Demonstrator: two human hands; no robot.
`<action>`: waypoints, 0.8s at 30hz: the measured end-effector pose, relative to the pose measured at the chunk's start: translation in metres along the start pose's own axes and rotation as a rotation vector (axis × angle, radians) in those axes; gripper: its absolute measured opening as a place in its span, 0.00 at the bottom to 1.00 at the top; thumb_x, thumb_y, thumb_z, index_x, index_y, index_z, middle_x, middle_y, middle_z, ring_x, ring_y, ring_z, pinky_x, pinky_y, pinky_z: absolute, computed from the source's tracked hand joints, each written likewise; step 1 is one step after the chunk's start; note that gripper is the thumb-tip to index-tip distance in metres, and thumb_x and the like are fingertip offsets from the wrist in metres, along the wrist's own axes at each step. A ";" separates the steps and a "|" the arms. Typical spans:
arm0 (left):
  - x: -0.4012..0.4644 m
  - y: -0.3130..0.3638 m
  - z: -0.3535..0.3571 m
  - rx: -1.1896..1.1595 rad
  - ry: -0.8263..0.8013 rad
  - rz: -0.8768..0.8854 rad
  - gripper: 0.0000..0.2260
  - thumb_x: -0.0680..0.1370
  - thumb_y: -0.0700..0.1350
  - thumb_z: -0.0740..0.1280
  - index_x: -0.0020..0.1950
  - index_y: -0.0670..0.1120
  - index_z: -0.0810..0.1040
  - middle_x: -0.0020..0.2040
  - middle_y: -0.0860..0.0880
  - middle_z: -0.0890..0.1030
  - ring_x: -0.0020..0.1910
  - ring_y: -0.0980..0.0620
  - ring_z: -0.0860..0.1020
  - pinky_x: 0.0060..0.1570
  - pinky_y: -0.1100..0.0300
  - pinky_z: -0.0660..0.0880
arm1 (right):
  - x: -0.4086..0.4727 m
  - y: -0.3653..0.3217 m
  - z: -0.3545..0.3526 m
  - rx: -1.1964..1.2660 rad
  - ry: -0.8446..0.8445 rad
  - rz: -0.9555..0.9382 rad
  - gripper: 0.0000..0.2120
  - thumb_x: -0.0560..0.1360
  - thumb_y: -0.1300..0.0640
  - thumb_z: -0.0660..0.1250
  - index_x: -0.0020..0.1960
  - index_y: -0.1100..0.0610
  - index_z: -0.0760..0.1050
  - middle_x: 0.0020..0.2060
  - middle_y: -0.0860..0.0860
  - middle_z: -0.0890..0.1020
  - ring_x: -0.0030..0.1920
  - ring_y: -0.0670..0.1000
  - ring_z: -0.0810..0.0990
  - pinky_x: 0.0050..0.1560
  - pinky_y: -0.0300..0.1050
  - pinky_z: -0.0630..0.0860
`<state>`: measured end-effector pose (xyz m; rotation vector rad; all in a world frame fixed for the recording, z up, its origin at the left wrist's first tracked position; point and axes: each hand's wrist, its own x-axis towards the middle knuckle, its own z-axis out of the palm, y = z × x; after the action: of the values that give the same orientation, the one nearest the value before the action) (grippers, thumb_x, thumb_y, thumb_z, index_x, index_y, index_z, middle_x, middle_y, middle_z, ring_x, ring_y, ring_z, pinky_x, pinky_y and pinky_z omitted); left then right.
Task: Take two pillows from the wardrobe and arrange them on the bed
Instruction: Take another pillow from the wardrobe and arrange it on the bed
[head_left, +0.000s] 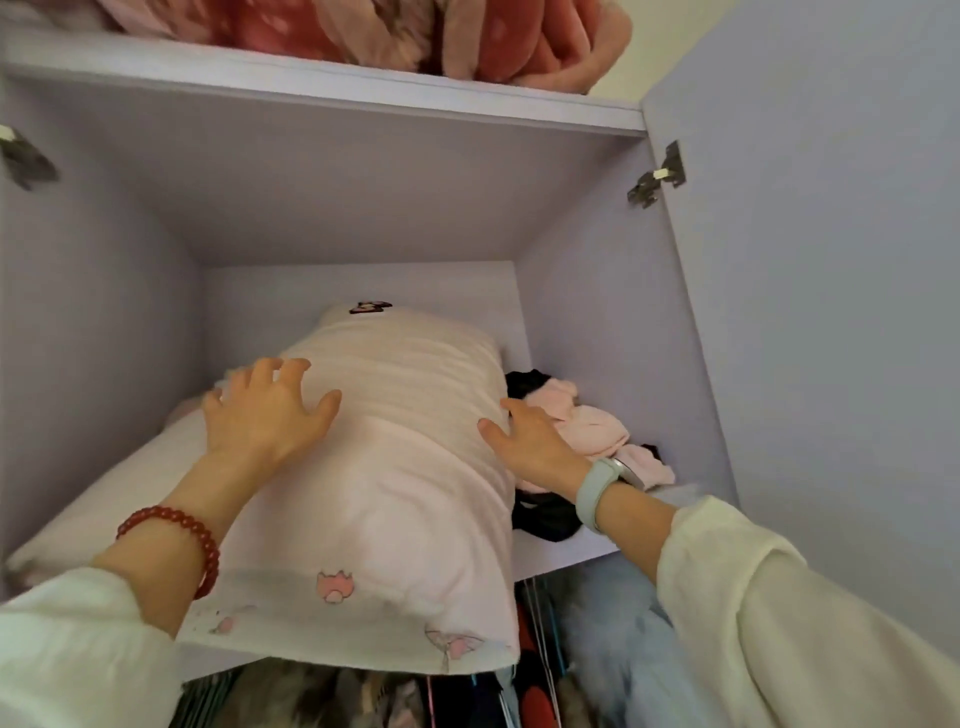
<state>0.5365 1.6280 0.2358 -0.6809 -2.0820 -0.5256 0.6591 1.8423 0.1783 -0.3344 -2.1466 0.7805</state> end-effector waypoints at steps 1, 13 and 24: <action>0.006 -0.016 0.002 0.010 -0.031 -0.068 0.28 0.74 0.62 0.58 0.69 0.50 0.64 0.70 0.43 0.66 0.67 0.39 0.63 0.64 0.41 0.60 | 0.011 -0.008 0.013 0.044 -0.003 0.062 0.34 0.75 0.41 0.58 0.73 0.58 0.52 0.72 0.60 0.60 0.70 0.60 0.61 0.71 0.53 0.60; 0.011 -0.079 0.065 0.124 -0.099 -0.106 0.19 0.80 0.52 0.50 0.64 0.42 0.66 0.60 0.37 0.75 0.57 0.39 0.73 0.53 0.50 0.70 | 0.050 0.002 0.085 0.066 0.014 0.410 0.47 0.72 0.37 0.60 0.72 0.65 0.40 0.72 0.62 0.58 0.70 0.61 0.62 0.70 0.51 0.62; -0.071 -0.031 0.024 -0.411 0.556 -0.115 0.08 0.78 0.40 0.60 0.40 0.40 0.72 0.35 0.38 0.79 0.34 0.41 0.75 0.33 0.51 0.70 | -0.026 -0.011 0.049 -0.038 0.551 -0.179 0.09 0.76 0.65 0.55 0.51 0.67 0.73 0.41 0.64 0.79 0.41 0.60 0.77 0.38 0.48 0.71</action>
<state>0.5357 1.5990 0.1601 -0.5611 -1.5046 -1.0931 0.6378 1.8011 0.1454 -0.3271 -1.6453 0.4755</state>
